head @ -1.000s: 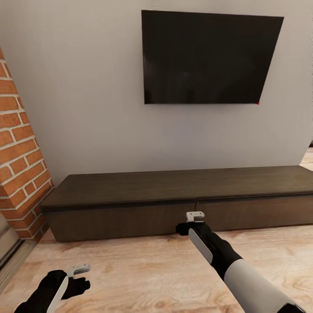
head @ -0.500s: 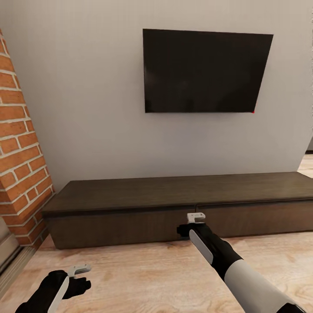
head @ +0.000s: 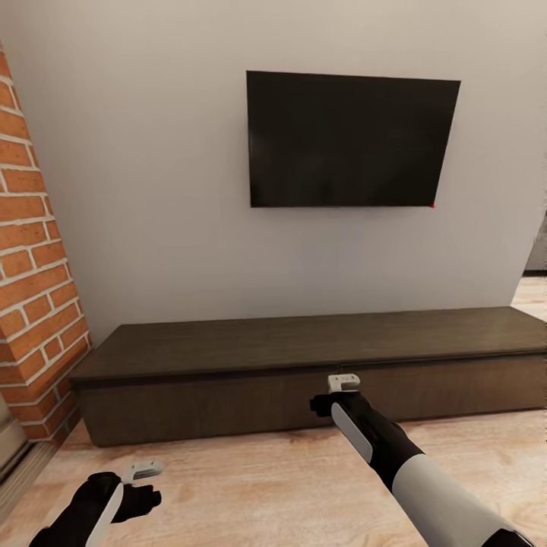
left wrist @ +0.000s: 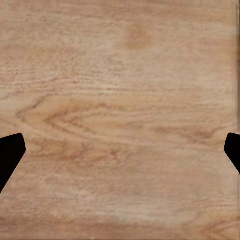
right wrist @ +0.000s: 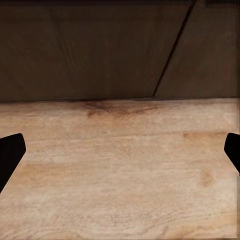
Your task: Place each of the two pumpkins and all three candles from the living room inside a cabinet in the living room (use any cabinet), then make sure every cabinet is closed, and position the cauldron so it is next to a table in the living room.
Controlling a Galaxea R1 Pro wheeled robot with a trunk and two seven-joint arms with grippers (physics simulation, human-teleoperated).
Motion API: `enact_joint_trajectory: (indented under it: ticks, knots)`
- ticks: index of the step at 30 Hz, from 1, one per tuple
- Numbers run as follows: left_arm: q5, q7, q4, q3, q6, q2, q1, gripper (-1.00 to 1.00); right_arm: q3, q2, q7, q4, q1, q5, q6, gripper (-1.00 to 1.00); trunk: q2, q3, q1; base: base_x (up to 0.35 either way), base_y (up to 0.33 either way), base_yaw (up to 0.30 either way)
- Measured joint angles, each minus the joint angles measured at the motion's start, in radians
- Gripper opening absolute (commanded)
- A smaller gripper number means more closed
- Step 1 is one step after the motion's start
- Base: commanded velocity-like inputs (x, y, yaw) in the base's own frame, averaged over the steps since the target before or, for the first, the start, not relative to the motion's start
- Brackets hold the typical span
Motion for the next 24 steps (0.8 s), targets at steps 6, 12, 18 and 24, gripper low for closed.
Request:
enact_joint_trajectory:
  ticks: [6,12,18,24]
  knots:
    - [0.000,0.000,0.000,-0.003,0.000,0.000,0.000,1.00,0.000,0.000,0.000,0.006,0.000,0.000,0.000,1.00,0.001,0.013,-0.003,-0.073,0.000,-0.078]
    - [0.000,0.000,0.000,-0.003,0.000,0.000,0.000,1.00,0.000,0.001,0.000,0.006,0.000,0.000,0.000,1.00,0.005,0.027,-0.006,-0.262,0.000,-0.082]
    - [0.000,0.000,0.000,-0.003,0.000,0.000,0.000,1.00,0.000,0.000,0.000,0.007,0.000,0.000,0.000,1.00,0.047,0.036,-0.029,-0.223,0.000,-0.083]
    - [0.000,-0.001,-0.001,-0.002,0.000,0.000,0.000,1.00,0.000,0.000,0.000,0.008,0.000,0.000,0.000,1.00,0.089,0.045,-0.052,-0.025,0.000,-0.085]
